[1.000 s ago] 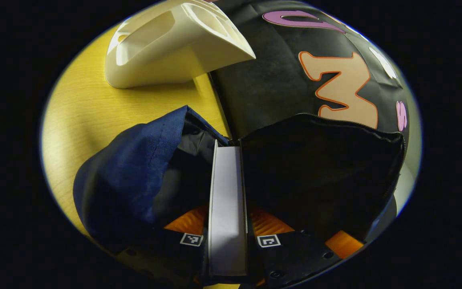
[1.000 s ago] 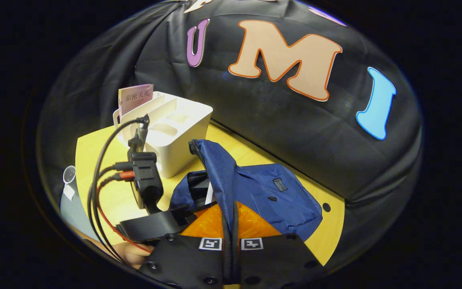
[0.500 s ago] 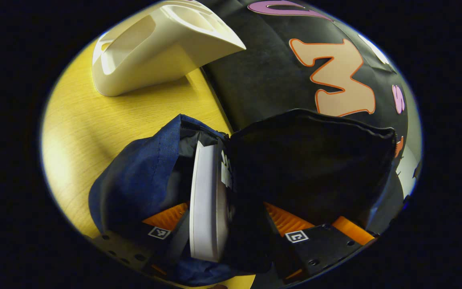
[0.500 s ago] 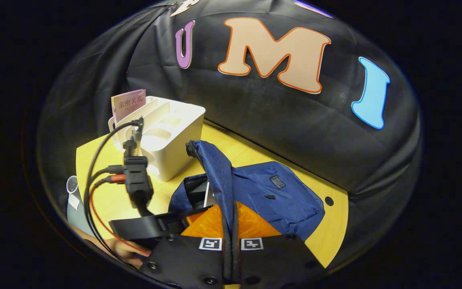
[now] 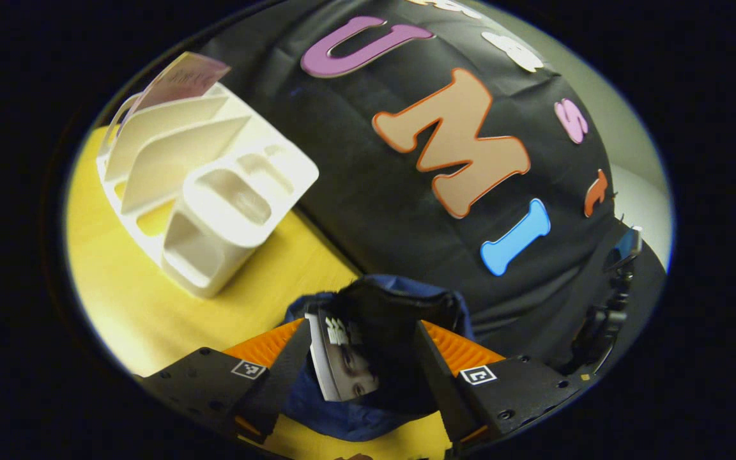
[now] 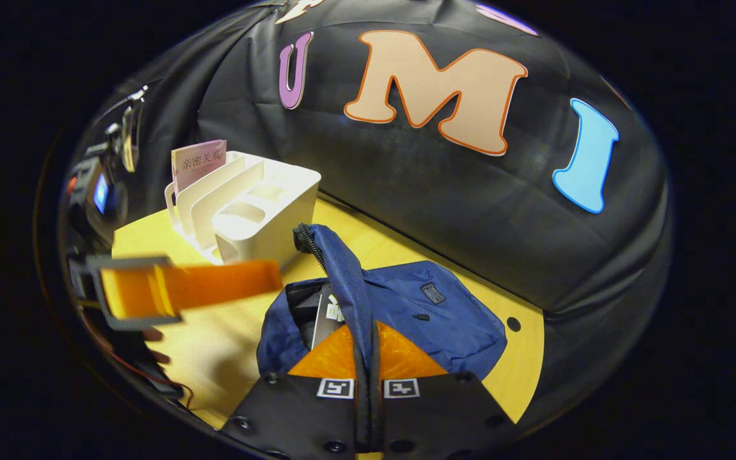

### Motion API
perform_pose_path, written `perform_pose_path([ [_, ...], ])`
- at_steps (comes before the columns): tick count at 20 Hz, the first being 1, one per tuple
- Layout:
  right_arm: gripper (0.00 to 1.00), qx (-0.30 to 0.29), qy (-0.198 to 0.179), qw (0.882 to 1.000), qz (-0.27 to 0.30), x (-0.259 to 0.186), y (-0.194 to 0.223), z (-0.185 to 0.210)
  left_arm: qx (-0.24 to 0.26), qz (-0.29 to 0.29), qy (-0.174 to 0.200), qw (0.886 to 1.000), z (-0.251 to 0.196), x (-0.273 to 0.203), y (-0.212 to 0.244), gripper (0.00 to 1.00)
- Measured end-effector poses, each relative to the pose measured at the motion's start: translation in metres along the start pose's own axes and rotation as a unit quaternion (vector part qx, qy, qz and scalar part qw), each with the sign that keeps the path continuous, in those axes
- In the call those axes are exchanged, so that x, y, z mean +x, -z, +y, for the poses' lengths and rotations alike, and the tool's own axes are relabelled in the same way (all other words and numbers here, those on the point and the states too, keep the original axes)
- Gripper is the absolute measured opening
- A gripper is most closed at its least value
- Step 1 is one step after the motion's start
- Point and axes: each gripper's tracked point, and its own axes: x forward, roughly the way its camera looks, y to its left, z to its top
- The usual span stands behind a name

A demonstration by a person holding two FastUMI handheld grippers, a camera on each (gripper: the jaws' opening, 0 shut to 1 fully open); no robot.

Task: Open the schoolbag, grab two books from the bookshelf and put them into the schoolbag.

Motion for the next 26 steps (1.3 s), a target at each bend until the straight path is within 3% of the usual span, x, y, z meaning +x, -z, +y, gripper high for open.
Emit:
perform_pose_path([
  [4, 0.03, 0.015, 0.012, 1.0, -0.003, 0.0, -0.002, -0.002, 0.054, -0.044, -0.011, 0.998, 0.015, -0.021, -0.059, 0.93],
  [9, 0.03, 0.024, 0.031, 0.999, -0.005, 0.0, -0.002, 0.001, 0.106, -0.074, -0.066, 0.989, 0.062, -0.042, -0.139, 0.93],
  [20, 0.03, 0.039, 0.053, 0.998, 0.003, 0.01, -0.001, 0.008, 0.101, -0.067, -0.175, 0.977, 0.169, -0.08, -0.268, 0.93],
  [24, 0.03, 0.032, 0.06, 0.998, 0.005, 0.01, -0.001, 0.011, 0.152, -0.085, -0.213, 0.961, 0.192, -0.085, -0.31, 0.93],
  [26, 0.03, 0.029, 0.063, 0.998, 0.008, 0.011, 0.0, 0.01, 0.19, -0.061, -0.229, 0.953, 0.204, -0.081, -0.323, 0.93],
])
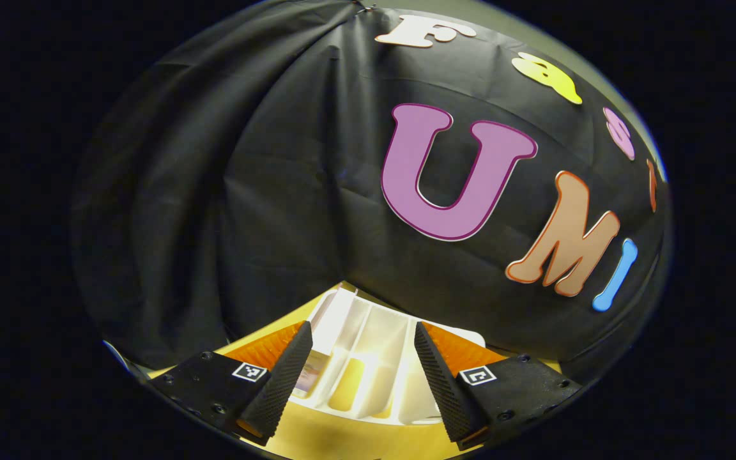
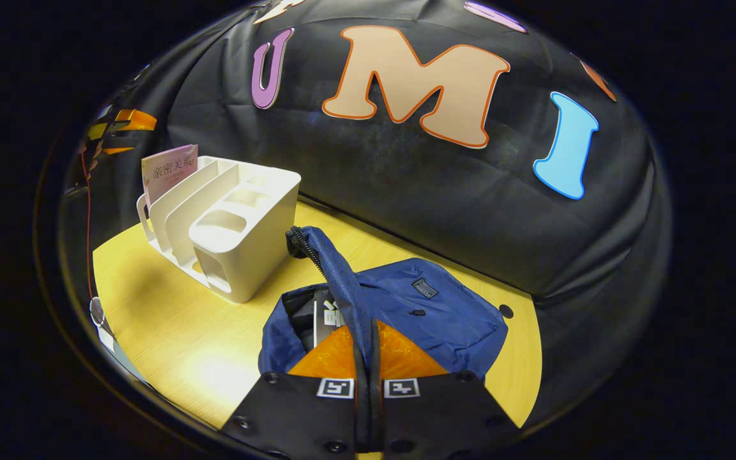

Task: Open the schoolbag, grab two books from the bookshelf and put them into the schoolbag.

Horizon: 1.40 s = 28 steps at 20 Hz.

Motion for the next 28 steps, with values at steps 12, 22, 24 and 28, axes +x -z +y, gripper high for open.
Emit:
perform_pose_path([
  [12, 0.02, 0.009, 0.028, 0.999, 0.014, -0.003, 0.009, 0.005, 0.091, 0.17, 0.019, 0.981, 0.019, 0.071, 0.023, 0.93],
  [22, 0.05, 0.012, 0.052, 0.998, 0.032, -0.005, 0.023, 0.015, 0.143, 0.263, 0.007, 0.954, 0.033, 0.111, 0.064, 0.91],
  [24, 0.05, 0.013, 0.056, 0.998, 0.035, -0.007, 0.024, 0.016, 0.152, 0.277, 0.003, 0.949, 0.035, 0.114, 0.068, 0.88],
  [28, 0.05, 0.016, 0.063, 0.997, 0.037, -0.009, 0.025, 0.017, 0.164, 0.301, -0.004, 0.94, 0.046, 0.123, 0.078, 0.78],
])
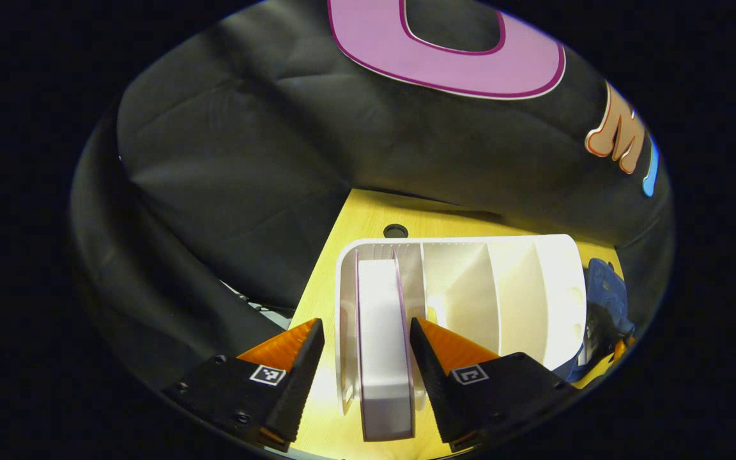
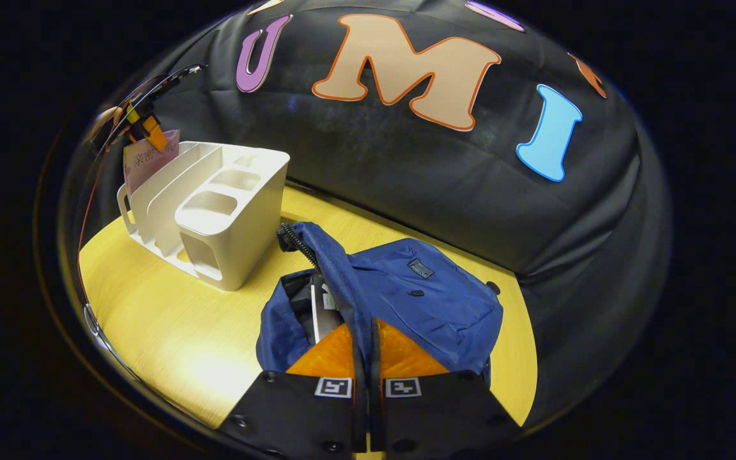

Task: Open the schoolbag, grab two books from the bookshelf and put them into the schoolbag.

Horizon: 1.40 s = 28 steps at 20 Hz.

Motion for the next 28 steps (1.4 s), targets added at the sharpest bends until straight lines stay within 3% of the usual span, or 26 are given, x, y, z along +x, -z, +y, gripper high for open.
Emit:
perform_pose_path([
  [6, 0.05, 0.002, -0.001, 1.0, 0.002, 0.001, 0.001, -0.001, -0.009, 0.029, -0.005, 1.0, -0.004, 0.016, 0.014, 0.51],
  [7, 0.05, 0.001, -0.001, 1.0, 0.002, 0.001, 0.002, -0.001, -0.011, 0.031, -0.006, 0.999, -0.004, 0.018, 0.015, 0.4],
  [16, 0.05, 0.002, -0.005, 1.0, 0.0, 0.001, 0.001, -0.001, -0.018, 0.014, -0.014, 1.0, -0.003, 0.008, 0.012, 0.34],
  [28, 0.05, -0.008, -0.026, 1.0, -0.001, 0.004, 0.0, 0.002, -0.017, -0.093, -0.012, 0.995, -0.012, -0.085, -0.033, 0.32],
])
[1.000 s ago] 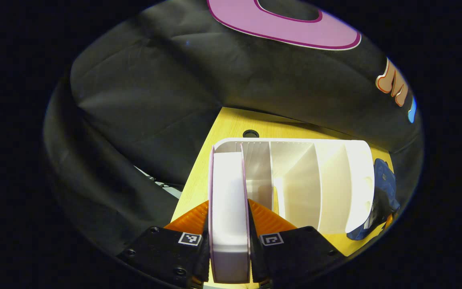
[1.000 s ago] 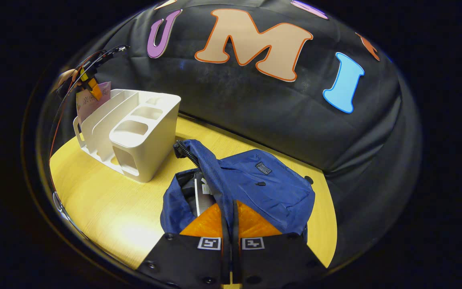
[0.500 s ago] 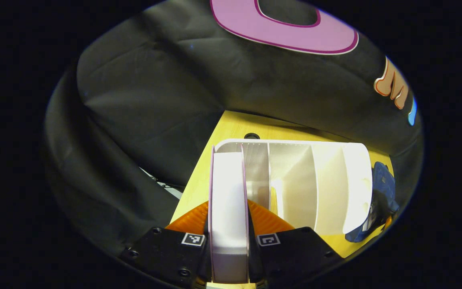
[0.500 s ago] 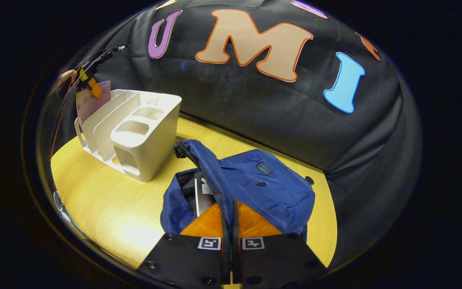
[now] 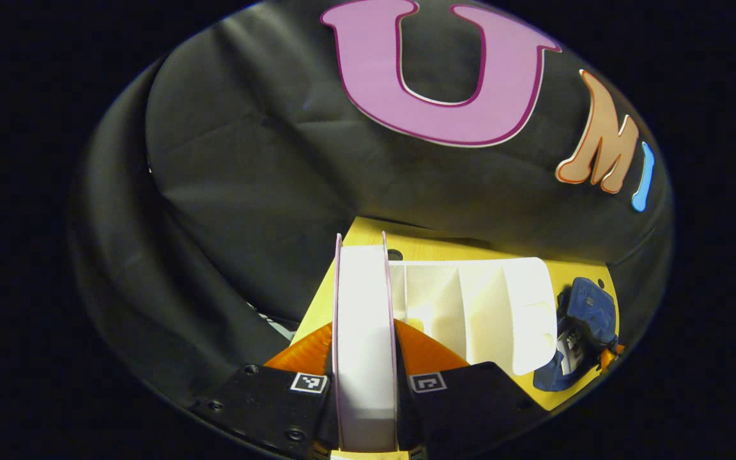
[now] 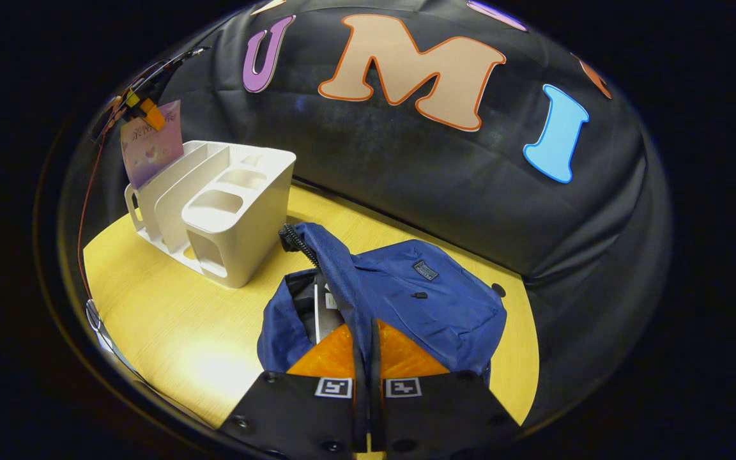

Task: Open the schoolbag, grab two books from the bookshelf and put them into the schoolbag.

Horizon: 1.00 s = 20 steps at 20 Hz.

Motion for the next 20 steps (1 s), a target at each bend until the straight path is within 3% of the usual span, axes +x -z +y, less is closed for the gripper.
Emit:
perform_pose_path([
  [6, 0.05, -0.007, -0.011, 1.0, -0.003, 0.0, -0.001, -0.001, -0.029, -0.072, 0.009, 0.997, -0.003, -0.059, -0.035, 0.32],
  [15, 0.05, -0.015, -0.027, 0.999, -0.009, 0.0, -0.005, -0.002, -0.042, -0.135, 0.01, 0.99, -0.012, -0.126, -0.049, 0.32],
  [20, 0.05, -0.021, -0.037, 0.999, -0.011, 0.0, -0.005, -0.002, -0.085, -0.146, 0.065, 0.983, -0.045, -0.147, -0.043, 0.32],
])
